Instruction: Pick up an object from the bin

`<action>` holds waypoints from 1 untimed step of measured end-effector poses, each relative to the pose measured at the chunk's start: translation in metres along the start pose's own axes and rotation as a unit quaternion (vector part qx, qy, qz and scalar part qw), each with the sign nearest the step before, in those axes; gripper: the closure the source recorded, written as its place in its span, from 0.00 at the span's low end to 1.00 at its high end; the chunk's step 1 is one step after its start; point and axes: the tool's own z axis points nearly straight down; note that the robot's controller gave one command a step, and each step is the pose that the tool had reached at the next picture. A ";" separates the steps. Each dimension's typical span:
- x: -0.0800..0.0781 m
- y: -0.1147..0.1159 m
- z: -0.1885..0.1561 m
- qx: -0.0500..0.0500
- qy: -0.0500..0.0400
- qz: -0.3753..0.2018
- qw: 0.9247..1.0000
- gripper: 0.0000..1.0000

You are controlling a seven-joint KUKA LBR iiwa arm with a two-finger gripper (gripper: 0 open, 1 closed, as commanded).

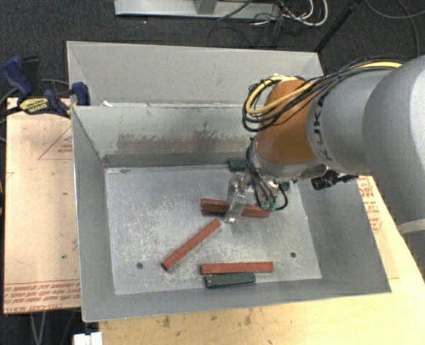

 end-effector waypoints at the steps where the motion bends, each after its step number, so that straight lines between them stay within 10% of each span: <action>1: -0.017 0.004 -0.126 0.000 -0.005 -0.081 0.997 1.00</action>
Offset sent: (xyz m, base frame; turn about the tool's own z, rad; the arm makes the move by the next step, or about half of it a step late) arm 0.0140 -0.0011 0.1216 -0.1619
